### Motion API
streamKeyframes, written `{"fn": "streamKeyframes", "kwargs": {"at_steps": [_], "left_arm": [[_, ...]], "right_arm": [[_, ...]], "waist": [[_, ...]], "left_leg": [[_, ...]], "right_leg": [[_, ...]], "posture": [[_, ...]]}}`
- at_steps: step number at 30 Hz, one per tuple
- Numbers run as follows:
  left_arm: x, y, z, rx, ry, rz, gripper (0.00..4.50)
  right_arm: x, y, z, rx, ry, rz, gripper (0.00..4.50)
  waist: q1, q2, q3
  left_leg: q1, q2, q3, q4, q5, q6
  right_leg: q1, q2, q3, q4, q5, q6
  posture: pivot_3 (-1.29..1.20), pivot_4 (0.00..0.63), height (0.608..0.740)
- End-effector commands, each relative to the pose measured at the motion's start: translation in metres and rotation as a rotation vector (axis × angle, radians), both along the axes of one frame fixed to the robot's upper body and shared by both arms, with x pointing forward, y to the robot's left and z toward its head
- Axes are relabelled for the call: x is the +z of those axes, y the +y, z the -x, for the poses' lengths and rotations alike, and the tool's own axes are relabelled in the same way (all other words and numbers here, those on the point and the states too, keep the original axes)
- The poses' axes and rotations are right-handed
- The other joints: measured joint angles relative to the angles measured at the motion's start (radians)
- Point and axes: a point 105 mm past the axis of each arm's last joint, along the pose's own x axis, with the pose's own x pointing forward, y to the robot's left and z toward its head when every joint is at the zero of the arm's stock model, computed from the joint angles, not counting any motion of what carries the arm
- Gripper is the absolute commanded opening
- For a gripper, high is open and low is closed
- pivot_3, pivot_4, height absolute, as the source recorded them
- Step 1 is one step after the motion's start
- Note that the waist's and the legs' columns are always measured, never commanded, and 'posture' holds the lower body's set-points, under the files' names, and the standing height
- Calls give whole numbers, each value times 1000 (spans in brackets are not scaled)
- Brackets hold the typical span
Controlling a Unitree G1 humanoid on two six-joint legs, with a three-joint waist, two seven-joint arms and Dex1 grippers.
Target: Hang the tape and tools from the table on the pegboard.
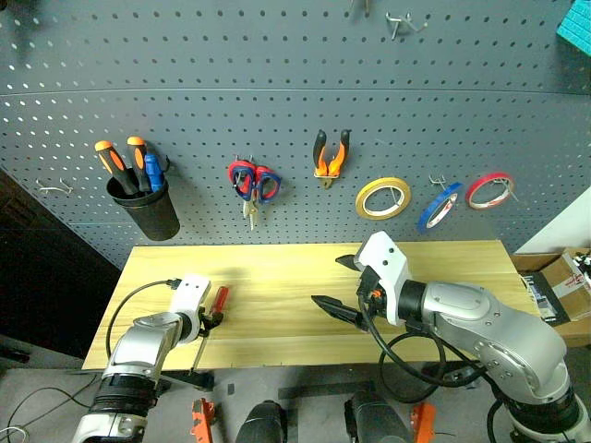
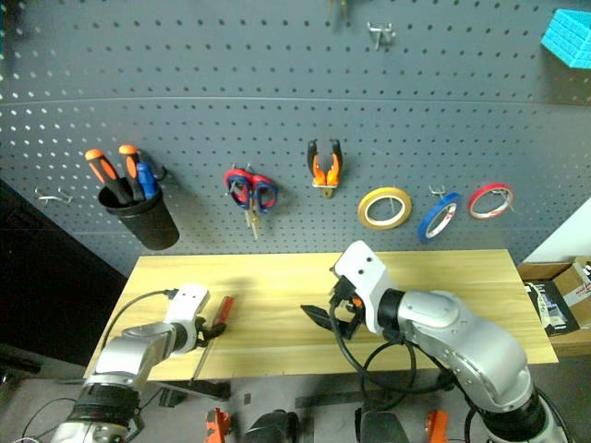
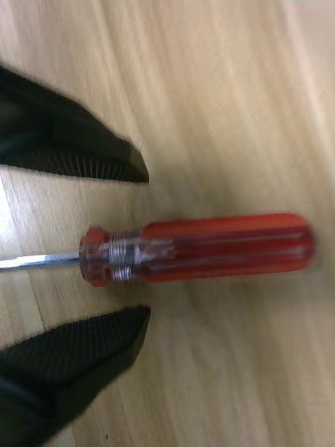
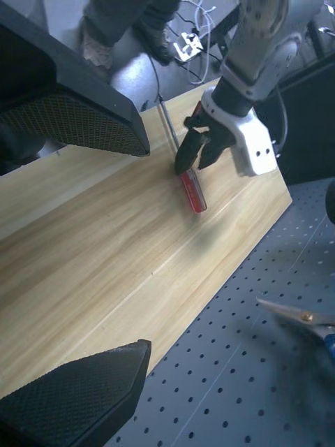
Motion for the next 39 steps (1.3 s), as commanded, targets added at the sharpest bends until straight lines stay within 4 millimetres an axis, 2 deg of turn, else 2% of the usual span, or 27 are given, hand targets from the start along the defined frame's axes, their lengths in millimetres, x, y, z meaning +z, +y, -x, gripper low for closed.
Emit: {"fn": "streamKeyframes", "kwargs": {"at_steps": [1, 3, 7, 10, 16, 20, 23, 28, 31, 33, 35, 39], "left_arm": [[1, 4, -2, -1, -3, -21, 1468], [2, 7, 0, 10, -6, -21, 874], [10, 11, 1, 28, -51, -22, 880], [32, 12, -3, 29, -173, -51, 880], [100, 8, -6, -4, -523, -150, 880], [157, -17, -1, -139, -834, -202, 880], [204, -27, 3, -184, -1080, -243, 880], [274, -27, -10, -146, -1361, -302, 880], [313, -18, -18, -65, -1479, -312, 880], [330, -6, -23, 40, -1518, -288, 880], [337, 1, -27, 109, -1536, -260, 880], [333, 9, -34, 160, -1525, -238, 880]], "right_arm": [[18, 8, 8, 104, -98, -26, 4500], [23, 8, 8, 125, -121, -30, 4500], [29, 9, 15, 198, -137, -40, 4500], [33, 8, 19, 233, -152, -39, 4500], [44, 5, 13, 236, -200, -50, 4500], [50, 2, 9, 236, -225, -59, 4500], [53, 0, 5, 233, -235, -57, 4500], [64, -1, -3, 228, -282, -86, 4500], [75, 2, -8, 226, -308, -116, 4500], [80, 2, -14, 214, -315, -126, 4500], [85, 1, -20, 198, -322, -131, 4500], [88, -1, -27, 176, -339, -120, 4500]], "waist": [[0, 0, 0], [1, 0, 0], [0, 0, 0], [0, -1, 0], [9, -1, 1], [18, -1, 1], [32, -1, 1], [52, -1, 1], [54, -2, 0], [54, -2, 0], [50, -2, 0], [49, -2, 0]], "left_leg": [[0, 0, 0, 0, 0, 0], [0, 0, 0, 0, 0, 0], [0, 0, 0, 0, 0, 0], [0, 0, 0, 0, 0, 0], [-2, -1, -2, 0, 0, 0], [-2, -1, -2, 0, 0, 0], [-2, -1, -2, 0, 0, 0], [-2, -2, -2, 0, 0, 0], [-2, -3, -1, 1, 0, 0], [-2, -3, -1, 1, 0, 0], [-2, -3, -1, 1, 0, 0], [-2, -3, 1, 0, 0, 0]], "right_leg": [[0, -1, 0, 0, 0, 0], [0, -3, 0, 0, 0, 0], [0, -4, 0, 0, 0, 0], [0, -4, 0, 0, 0, 0], [0, -7, 1, -1, 0, 0], [0, -7, 1, -2, 0, 0], [0, -7, 0, -2, 0, 0], [0, -6, -2, -1, 0, 0], [1, -4, -4, -1, 0, 0], [1, -3, -4, -1, 0, 1], [0, -3, -3, -1, 0, 1], [-1, -3, -2, -1, 0, 1]], "posture": [[-116, 186, 740], [-114, 188, 740], [-112, 186, 740], [-110, 184, 740], [-89, 177, 740], [-75, 170, 740], [-59, 163, 740], [-39, 151, 740], [-30, 145, 740], [-31, 141, 740], [-32, 139, 740], [-40, 139, 740]]}}
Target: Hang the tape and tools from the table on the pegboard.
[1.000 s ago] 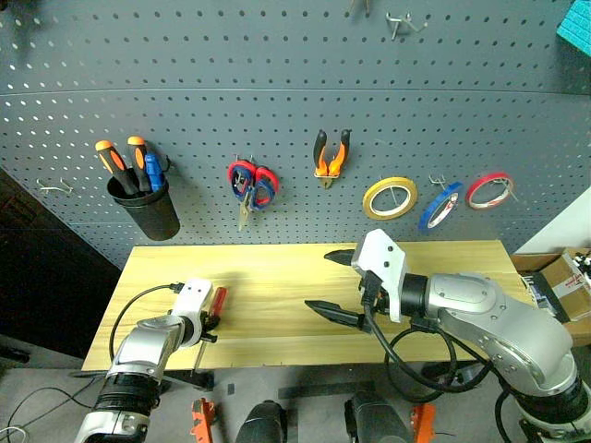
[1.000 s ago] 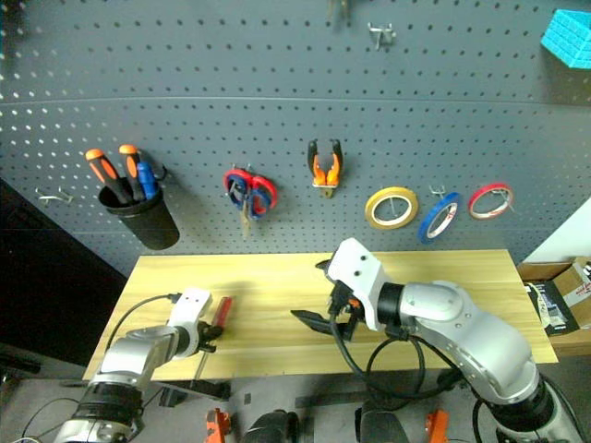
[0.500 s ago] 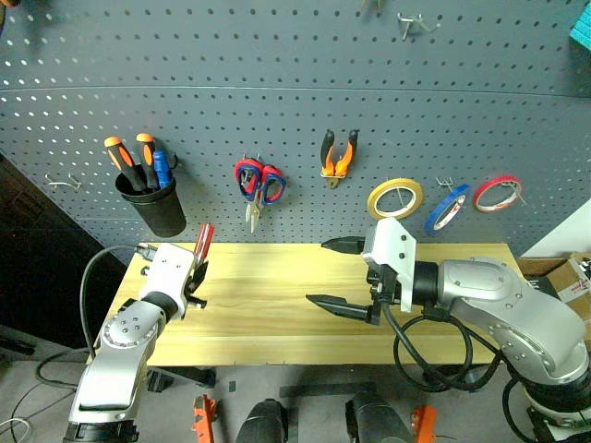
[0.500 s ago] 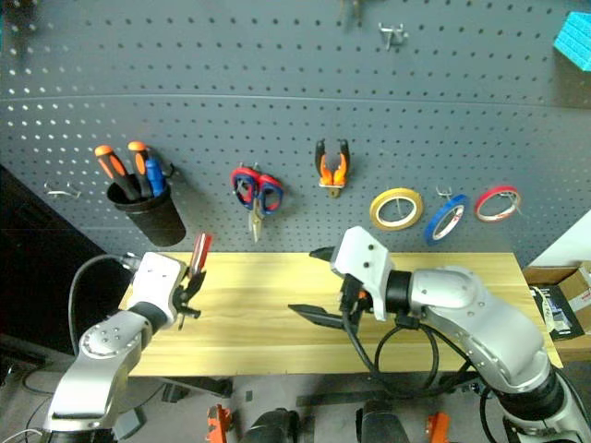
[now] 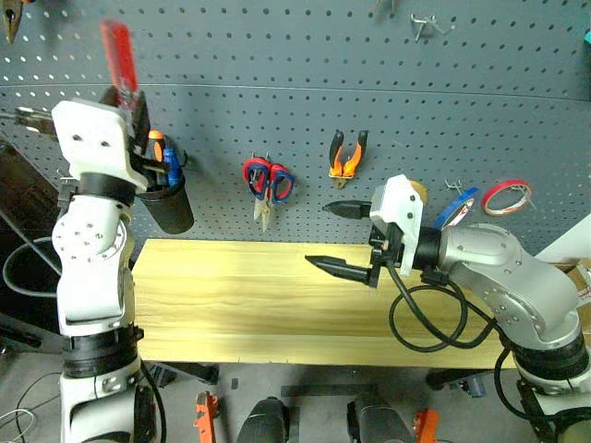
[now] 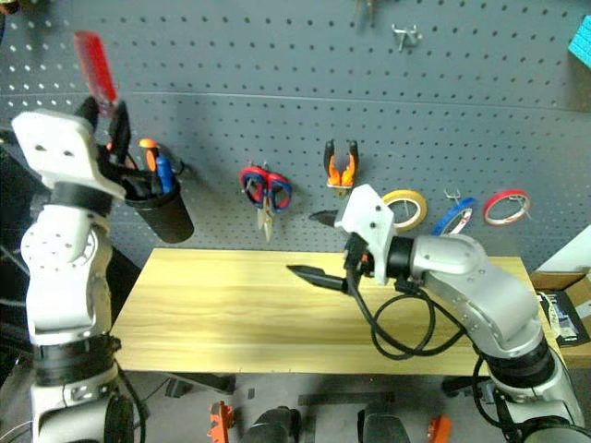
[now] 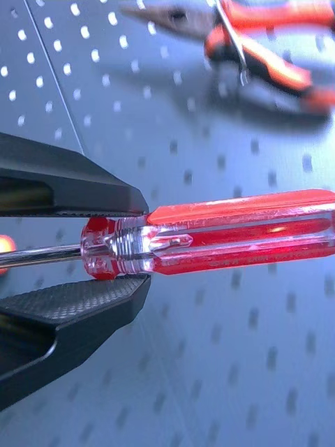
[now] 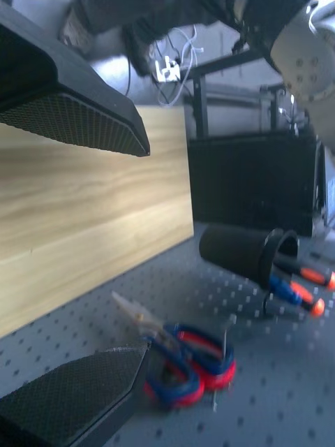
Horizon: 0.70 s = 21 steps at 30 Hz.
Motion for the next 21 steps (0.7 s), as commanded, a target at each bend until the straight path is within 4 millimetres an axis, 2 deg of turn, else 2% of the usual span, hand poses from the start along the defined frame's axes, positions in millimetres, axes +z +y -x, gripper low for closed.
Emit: {"fn": "streamKeyframes", "kwargs": {"at_steps": [1, 5, 9, 12, 15, 18, 20, 21], "left_arm": [[4, 12, 1, 41, -31, 40, 880], [-11, 16, -8, 52, 4, 75, 880], [-37, 16, -21, 43, 76, 141, 880], [-36, 13, -23, 15, 73, 168, 1895], [-33, 26, -19, 55, 54, 210, 2843], [-30, 29, -13, 67, 37, 230, 3830], [-15, 12, -7, -10, 7, 197, 4425], [-10, 4, -5, -48, -1, 185, 4425]], "right_arm": [[15, -3, -2, -15, -73, -21, 4500], [17, -3, -3, -18, -83, -23, 4500], [25, -1, -2, -18, -102, -49, 4500], [29, -2, -3, -20, -106, -55, 4500], [31, -3, -2, -23, -111, -61, 4500], [30, -5, -2, -28, -112, -63, 4500], [31, -8, -1, -36, -106, -75, 4500], [31, -10, -1, -39, -102, -80, 4500]], "waist": [[1, 0, 0], [3, 0, 0], [3, 0, 0], [1, -1, 0], [0, -1, -1], [-1, -1, -1], [-1, -3, -2], [0, -5, -3]], "left_leg": [[0, 0, 0, 0, 0, 0], [-1, 0, 0, 0, 0, 0], [-1, -1, 0, 1, 0, 0], [-1, 0, -1, 1, 0, 0], [-1, 0, 0, 1, 0, 0], [-1, 0, 0, 1, 0, 0], [-1, 0, 0, 1, 0, -1], [-1, 0, -1, 1, 1, -1]], "right_leg": [[0, 0, 0, 0, 0, 0], [0, 0, 0, -1, 0, 0], [0, -1, 0, 0, 0, 0], [0, -2, 0, 0, 0, 0], [0, -2, 0, 0, 0, 0], [0, -3, 0, 1, 0, 0], [-1, -3, 0, 1, 0, 0], [-1, -3, 0, 1, 0, 0]], "posture": [[-40, 139, 740], [-56, 142, 740], [-70, 141, 740], [-75, 139, 740], [-72, 134, 740], [-68, 123, 740], [-56, 109, 740], [-56, 109, 740]]}}
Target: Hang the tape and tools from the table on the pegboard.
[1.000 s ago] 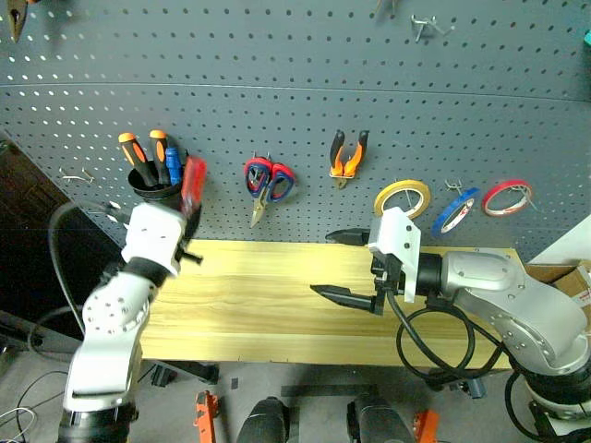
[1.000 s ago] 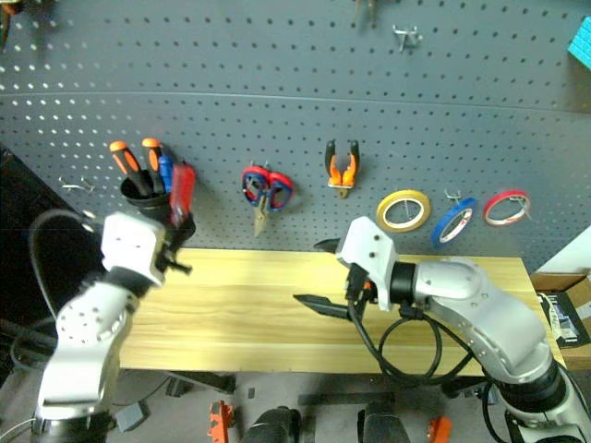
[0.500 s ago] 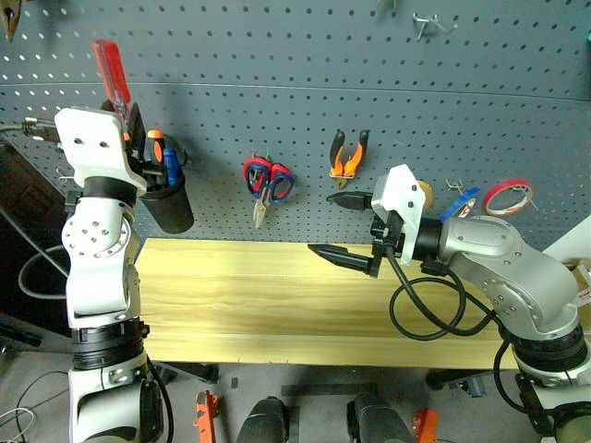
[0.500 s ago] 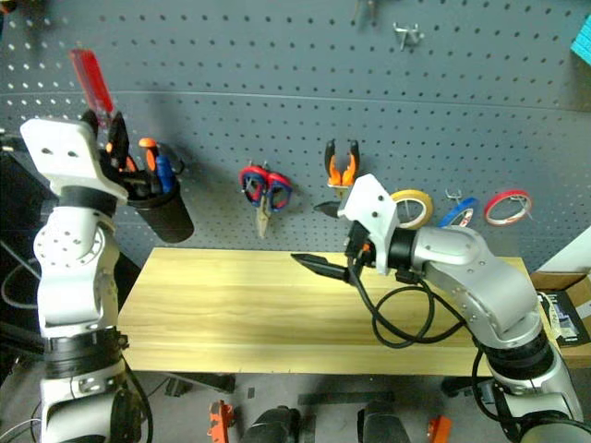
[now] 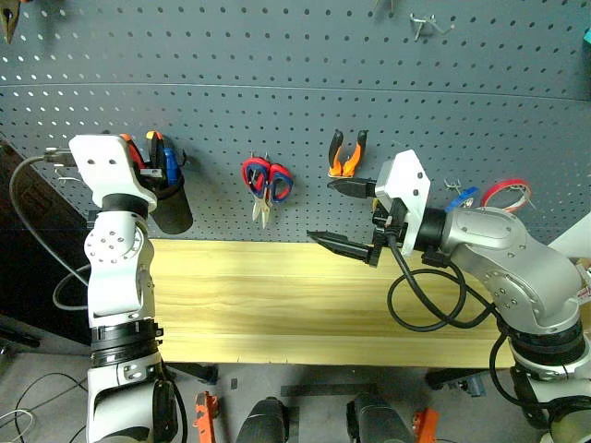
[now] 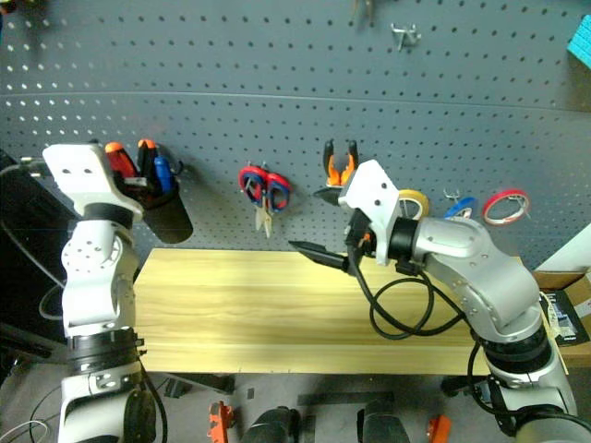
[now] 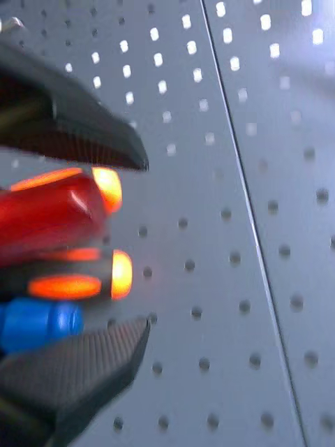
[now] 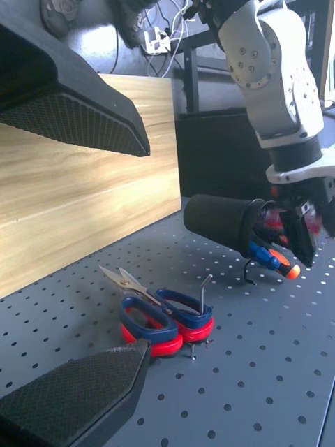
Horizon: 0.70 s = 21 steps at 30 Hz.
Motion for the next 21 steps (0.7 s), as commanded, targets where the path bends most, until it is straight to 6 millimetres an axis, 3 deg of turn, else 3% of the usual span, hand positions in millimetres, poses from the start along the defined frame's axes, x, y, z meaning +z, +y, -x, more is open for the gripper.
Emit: {"fn": "streamKeyframes", "kwargs": {"at_steps": [1, 4, 6, 10, 13, 17, 21], "left_arm": [[38, -40, 16, -191, -99, -53, 4425], [23, -76, 19, -381, 28, -35, 4425], [13, -80, 24, -355, 80, -82, 4425], [-22, -73, 36, -230, 201, -142, 4425], [-59, -68, 42, -223, 309, -115, 4425], [-111, -45, 42, -161, 477, -88, 4425], [-143, -31, 37, -156, 561, -47, 4425]], "right_arm": [[14, -8, 8, -7, -43, -46, 4500], [7, -17, 11, -31, -6, -45, 4500], [-3, -24, 13, -61, 16, -25, 4500], [-31, -31, 16, -138, 89, -32, 4500], [-55, -38, 9, -237, 130, -42, 4500], [-95, -64, -13, -473, 169, -75, 4500], [-137, -98, -32, -743, 195, -152, 4500]], "waist": [[2, -3, -3], [9, -6, -11], [7, -6, -21], [-5, -6, -44], [-5, -4, -60], [5, -3, -85], [8, -5, -94]], "left_leg": [[0, 0, 0, 0, 1, -2], [0, -1, 0, 0, 2, -3], [0, -3, 0, 0, 2, -3], [2, -1, 3, -1, 1, -3], [4, 2, 5, -1, 1, -1], [18, 2, 7, -2, 0, -1], [31, 1, 12, -1, 0, -1]], "right_leg": [[0, 0, 0, 0, 0, 0], [0, -1, 0, 0, 0, 0], [1, -1, 0, -1, 0, 0], [1, 0, 4, 0, 0, 0], [1, 5, 5, 2, 0, 0], [14, 7, 5, 1, 0, 0], [27, 11, 7, -1, -1, 1]], "posture": [[-46, 99, 740], [-32, 80, 740], [-25, 66, 740], [-18, 41, 740], [-23, 21, 740], [-38, 2, 740], [-47, 0, 740]]}}
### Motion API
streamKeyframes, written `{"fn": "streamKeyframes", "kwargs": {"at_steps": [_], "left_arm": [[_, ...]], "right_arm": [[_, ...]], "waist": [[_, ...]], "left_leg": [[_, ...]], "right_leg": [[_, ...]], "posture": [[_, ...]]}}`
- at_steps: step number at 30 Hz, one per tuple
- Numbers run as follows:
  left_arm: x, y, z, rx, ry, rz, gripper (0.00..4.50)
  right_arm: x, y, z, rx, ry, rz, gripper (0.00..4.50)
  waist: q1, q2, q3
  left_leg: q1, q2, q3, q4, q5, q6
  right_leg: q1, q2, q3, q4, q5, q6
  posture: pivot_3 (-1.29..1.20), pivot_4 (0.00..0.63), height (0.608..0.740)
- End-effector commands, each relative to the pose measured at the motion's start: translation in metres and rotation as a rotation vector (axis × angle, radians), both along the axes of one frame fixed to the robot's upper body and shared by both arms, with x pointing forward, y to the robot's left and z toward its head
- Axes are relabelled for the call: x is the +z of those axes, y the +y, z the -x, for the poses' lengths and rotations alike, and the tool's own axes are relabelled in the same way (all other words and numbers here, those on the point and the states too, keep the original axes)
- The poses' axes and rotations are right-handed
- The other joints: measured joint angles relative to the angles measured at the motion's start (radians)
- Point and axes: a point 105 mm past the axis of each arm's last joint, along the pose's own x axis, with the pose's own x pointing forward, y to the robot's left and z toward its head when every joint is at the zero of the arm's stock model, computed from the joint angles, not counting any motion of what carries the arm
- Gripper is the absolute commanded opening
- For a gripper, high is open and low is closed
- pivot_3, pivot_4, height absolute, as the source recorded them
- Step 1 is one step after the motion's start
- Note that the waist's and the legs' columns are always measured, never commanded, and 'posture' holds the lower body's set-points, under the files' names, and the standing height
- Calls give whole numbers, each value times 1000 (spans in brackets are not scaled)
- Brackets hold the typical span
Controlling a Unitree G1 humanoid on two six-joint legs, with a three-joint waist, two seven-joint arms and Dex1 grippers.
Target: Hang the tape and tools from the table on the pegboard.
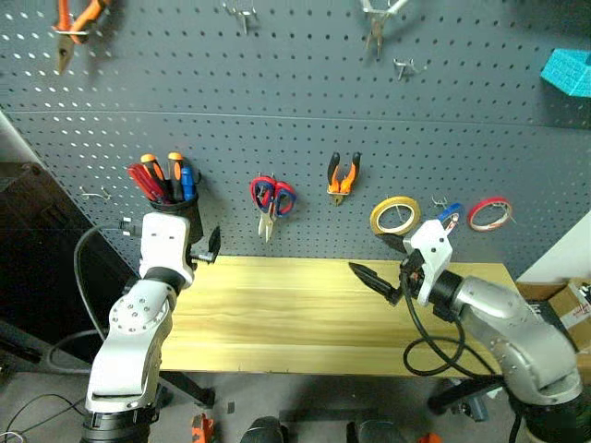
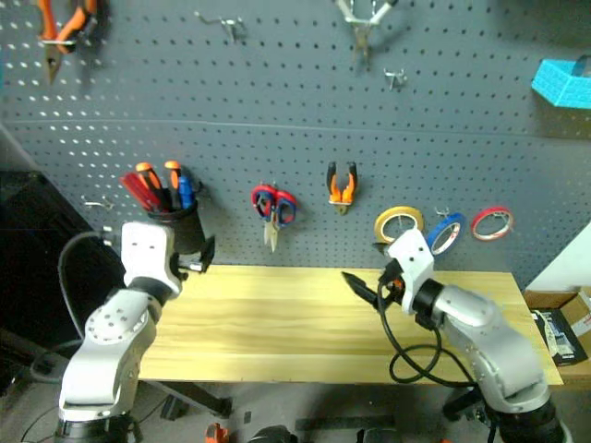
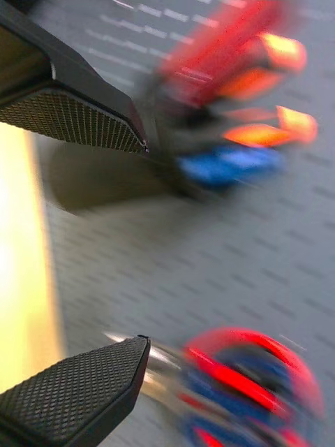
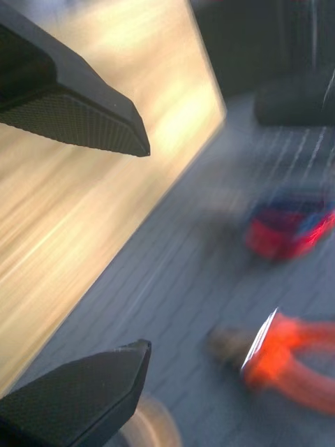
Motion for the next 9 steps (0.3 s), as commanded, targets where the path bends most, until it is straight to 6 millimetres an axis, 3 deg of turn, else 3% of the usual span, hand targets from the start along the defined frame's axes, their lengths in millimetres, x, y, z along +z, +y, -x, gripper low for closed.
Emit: {"fn": "streamKeyframes", "kwargs": {"at_steps": [1, 6, 9], "left_arm": [[-7, 7, -6, -4, -8, 12, 4425], [-34, 20, -14, 19, 54, 19, 4425], [-45, 22, -18, 7, 66, 30, 4425]], "right_arm": [[-18, -31, -14, -206, -49, 5, 4500], [-62, -75, -23, -435, -15, 7, 4500], [-77, -97, -27, -529, 0, 22, 4500]], "waist": [[0, 0, -1], [-5, 3, -12], [-5, 5, -15]], "left_leg": [[5, 0, 0, 0, 0, 0], [10, 2, 1, 0, 0, 0], [10, 2, 1, 0, 0, 0]], "right_leg": [[5, 1, 0, -1, -1, 1], [9, 4, 1, 0, 0, 0], [8, 4, 2, 0, 2, -4]], "posture": [[-50, 0, 740], [-59, 0, 740], [-63, 0, 740]]}}
